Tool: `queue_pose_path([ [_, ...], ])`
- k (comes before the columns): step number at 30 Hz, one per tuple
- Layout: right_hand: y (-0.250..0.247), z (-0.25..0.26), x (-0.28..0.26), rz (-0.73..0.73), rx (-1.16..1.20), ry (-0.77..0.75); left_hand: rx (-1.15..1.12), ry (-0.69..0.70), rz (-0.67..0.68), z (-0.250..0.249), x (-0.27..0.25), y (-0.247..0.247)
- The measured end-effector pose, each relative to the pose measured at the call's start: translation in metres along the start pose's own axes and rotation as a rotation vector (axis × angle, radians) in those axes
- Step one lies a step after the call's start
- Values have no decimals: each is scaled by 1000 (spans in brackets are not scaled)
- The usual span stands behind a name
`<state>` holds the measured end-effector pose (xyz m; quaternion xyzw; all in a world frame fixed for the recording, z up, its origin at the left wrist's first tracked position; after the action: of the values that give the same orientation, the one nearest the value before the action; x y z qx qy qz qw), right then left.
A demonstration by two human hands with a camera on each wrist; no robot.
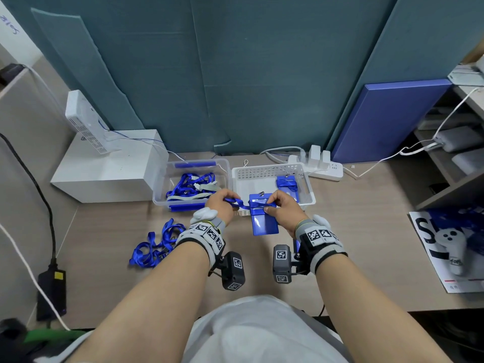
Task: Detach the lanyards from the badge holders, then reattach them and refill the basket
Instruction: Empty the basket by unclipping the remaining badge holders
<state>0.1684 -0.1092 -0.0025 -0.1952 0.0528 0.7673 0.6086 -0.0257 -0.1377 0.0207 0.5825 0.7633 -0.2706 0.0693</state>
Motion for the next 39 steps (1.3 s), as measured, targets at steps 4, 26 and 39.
queue_pose_path([
  [4, 0, 0, 2, -14, 0, 12, 302, 121, 6, 7, -1, 6],
  [26, 7, 24, 4, 14, -54, 11, 464, 109, 12, 10, 13, 9],
  [39, 6, 13, 3, 142, -65, 137, 541, 29, -144, 19, 10, -13],
])
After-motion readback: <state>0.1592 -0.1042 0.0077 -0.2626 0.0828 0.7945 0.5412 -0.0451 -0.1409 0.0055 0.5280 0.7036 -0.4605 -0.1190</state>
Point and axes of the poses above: each hand's wrist, its own x-axis towards the middle knuckle, its own y-axis out of the palm, z = x × y, the point moved 2 cm from there along x, towards the middle knuckle, and after that the axes turned 5 degrees about x, right-handed, at the moved point
